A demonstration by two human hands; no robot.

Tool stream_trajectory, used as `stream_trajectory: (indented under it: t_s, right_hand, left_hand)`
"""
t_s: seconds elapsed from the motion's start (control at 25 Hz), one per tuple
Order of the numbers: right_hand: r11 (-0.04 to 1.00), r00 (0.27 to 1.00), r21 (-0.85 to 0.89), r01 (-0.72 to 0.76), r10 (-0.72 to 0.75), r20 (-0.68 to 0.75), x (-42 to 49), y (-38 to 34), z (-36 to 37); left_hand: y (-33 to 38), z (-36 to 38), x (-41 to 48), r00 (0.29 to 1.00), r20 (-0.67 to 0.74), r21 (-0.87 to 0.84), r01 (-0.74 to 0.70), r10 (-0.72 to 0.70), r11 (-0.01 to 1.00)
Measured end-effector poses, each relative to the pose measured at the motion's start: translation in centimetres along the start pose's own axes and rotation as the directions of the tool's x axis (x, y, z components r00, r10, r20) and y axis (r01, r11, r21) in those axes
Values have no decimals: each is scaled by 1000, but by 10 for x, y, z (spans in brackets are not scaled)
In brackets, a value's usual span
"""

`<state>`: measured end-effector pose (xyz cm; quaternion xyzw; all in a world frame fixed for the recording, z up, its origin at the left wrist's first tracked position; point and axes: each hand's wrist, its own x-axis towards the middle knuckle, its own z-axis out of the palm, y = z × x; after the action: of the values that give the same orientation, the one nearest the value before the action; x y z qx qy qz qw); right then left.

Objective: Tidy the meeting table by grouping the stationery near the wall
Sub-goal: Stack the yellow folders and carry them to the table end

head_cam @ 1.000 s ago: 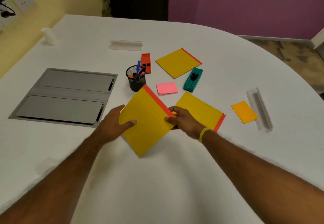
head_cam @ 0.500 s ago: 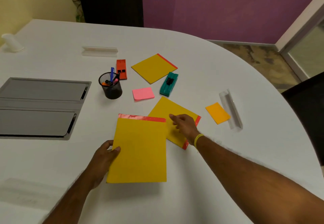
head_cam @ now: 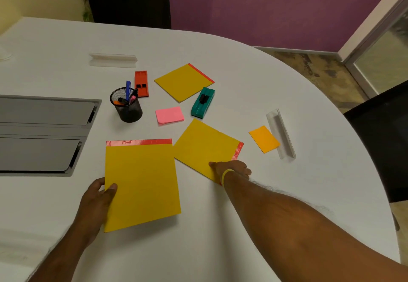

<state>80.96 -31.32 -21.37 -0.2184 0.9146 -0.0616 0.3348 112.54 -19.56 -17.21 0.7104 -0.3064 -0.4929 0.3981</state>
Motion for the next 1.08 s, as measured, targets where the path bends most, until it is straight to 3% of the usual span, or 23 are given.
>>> stream_trajectory:
  t_s: [0.08, 0.2, 0.32, 0.48, 0.6, 0.68, 0.76, 0.92, 1.08]
  right_hand:
    - [989, 1000, 148, -1, -4, 29, 5, 0, -1]
    - [871, 993, 490, 22, -78, 94, 4, 2, -4]
    - [757, 941, 596, 265, -339, 12, -11, 11, -25]
    - [557, 703, 512, 654, -698, -139, -32, 8, -105]
    - [435, 531, 458, 775, -842, -100, -44, -8, -177]
    - [390, 480, 524, 757, -876, -42, -59, -22, -208]
    - [383, 484, 627, 679, -875, 10, -76, -35, -212]
    - [517, 539, 723, 459, -808, 236, -98, -46, -156]
    - [606, 629, 731, 313, -709, 319, -96, -50, -98]
  left_hand:
    - [1, -2, -3, 1000, -8, 5, -7, 7, 1000]
    - [6, -6, -10, 999, -26, 17, -21, 21, 1000]
    - [12, -11, -14, 998, -45, 8, -43, 43, 999]
    - [26, -18, -20, 997, -48, 14, -62, 63, 998]
    - [41, -17, -24, 995, -56, -17, -85, 84, 996]
    - [49, -14, -22, 996, -35, -28, -84, 83, 996]
    - [54, -4, -22, 997, 16, -49, -69, 70, 996]
    - [60, 27, -34, 991, 134, -182, -1, 26, 983]
    - [46, 39, -39, 988, 154, -250, 52, -13, 967]
